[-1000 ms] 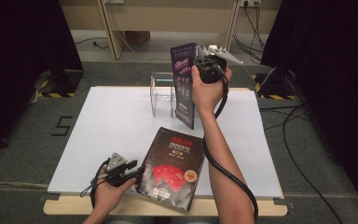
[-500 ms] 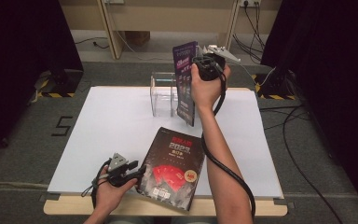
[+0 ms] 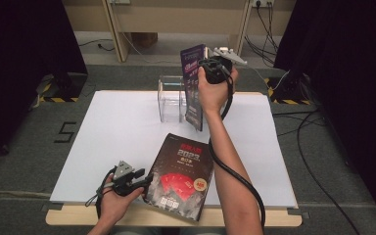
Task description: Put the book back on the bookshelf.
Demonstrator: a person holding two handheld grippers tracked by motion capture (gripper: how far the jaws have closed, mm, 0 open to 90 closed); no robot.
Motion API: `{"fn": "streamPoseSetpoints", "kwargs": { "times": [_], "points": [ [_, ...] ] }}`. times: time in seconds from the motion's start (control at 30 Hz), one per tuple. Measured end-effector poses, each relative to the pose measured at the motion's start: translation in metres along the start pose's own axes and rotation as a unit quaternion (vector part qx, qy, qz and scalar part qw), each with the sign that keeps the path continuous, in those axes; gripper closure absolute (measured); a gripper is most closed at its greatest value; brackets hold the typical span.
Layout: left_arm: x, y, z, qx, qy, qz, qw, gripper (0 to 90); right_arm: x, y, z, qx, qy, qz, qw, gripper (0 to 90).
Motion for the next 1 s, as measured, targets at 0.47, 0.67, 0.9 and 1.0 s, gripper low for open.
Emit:
{"fn": "streamPoseSetpoints", "kwargs": {
  "times": [0.47,0.67,0.9,1.0],
  "points": [
    [0.001,0.000,0.001,0.001,-0.001,0.000,1.0000,55.2,-0.001,0.013,0.008,0.010,-0.006,0.011,0.9999,84.7],
    [0.001,0.001,0.002,0.002,-0.001,0.000,1.0000,55.2,-0.003,0.017,0.011,0.016,-0.012,0.018,0.9996,84.7],
    [0.001,0.001,0.003,0.004,0.000,0.000,1.0000,55.3,-0.003,0.018,0.011,0.018,-0.016,0.024,0.9994,84.7],
    [0.001,0.001,0.003,0.003,-0.001,0.000,1.0000,55.3,-0.003,0.017,0.012,0.019,-0.016,0.026,0.9993,84.7]
  ]
}}
Point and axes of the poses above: each handheld gripper's, and its own axes: y roughly forward along the jaws, z roughly out of its underside, x roughly to its left, the point moved 7 cm from there along y, roughly forward along the jaws, and after that the axes turned 1 degree about -y, right-handed, at the moved point
